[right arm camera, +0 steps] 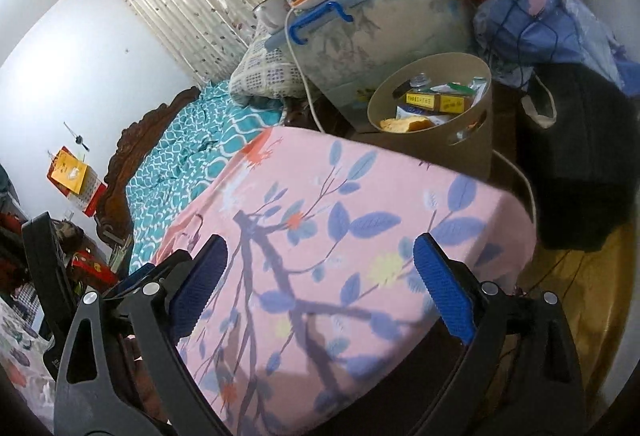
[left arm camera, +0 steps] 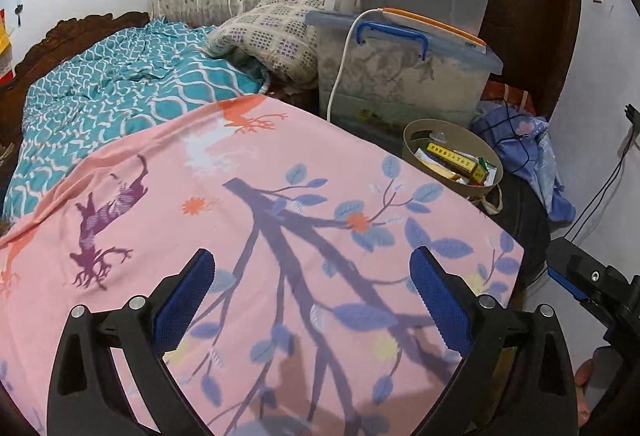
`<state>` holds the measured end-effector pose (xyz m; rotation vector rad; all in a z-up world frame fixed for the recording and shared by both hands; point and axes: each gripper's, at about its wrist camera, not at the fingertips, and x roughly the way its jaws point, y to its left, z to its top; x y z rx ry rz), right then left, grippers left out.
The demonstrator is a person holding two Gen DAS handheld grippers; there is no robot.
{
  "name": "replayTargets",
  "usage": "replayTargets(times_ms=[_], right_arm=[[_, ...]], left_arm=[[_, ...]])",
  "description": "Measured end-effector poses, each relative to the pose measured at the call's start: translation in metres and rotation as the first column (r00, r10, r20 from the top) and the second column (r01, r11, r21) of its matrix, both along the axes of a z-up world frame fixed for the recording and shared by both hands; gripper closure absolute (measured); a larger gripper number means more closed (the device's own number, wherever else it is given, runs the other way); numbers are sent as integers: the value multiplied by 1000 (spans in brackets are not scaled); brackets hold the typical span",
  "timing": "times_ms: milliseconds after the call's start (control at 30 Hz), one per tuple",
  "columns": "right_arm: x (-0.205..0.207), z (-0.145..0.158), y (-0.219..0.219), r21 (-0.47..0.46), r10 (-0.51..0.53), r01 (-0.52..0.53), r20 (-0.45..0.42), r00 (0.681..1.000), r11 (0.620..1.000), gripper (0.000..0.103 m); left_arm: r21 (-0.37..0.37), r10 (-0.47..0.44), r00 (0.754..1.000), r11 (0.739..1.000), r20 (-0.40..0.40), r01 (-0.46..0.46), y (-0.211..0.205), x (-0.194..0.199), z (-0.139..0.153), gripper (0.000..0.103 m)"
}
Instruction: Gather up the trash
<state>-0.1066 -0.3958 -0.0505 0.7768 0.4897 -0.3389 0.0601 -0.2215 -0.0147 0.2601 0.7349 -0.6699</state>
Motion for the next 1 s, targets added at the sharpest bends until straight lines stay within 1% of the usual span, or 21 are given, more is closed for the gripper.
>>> replayTargets(times_ms=[133, 300, 433, 1000], right_arm=[[-7, 3, 13, -9, 0, 0, -4, 1000, 1000, 9], [-14, 4, 25, -20, -8, 7, -11, 1000, 1000, 8], [-19, 7, 30, -40, -35, 34, -19, 999, 999, 5], [-41, 20, 31, -82, -86, 90, 46, 995, 993, 4]], left_arm=[[-9, 22, 1000, 1000, 13, -22, 15, -8, 1, 9], [8, 62, 997, 998, 40, -63, 25, -15, 1, 9], [22, 95, 994, 995, 57, -96, 30, -19, 1, 9], [57, 101, 983, 992, 150, -111, 22, -44, 15, 9]])
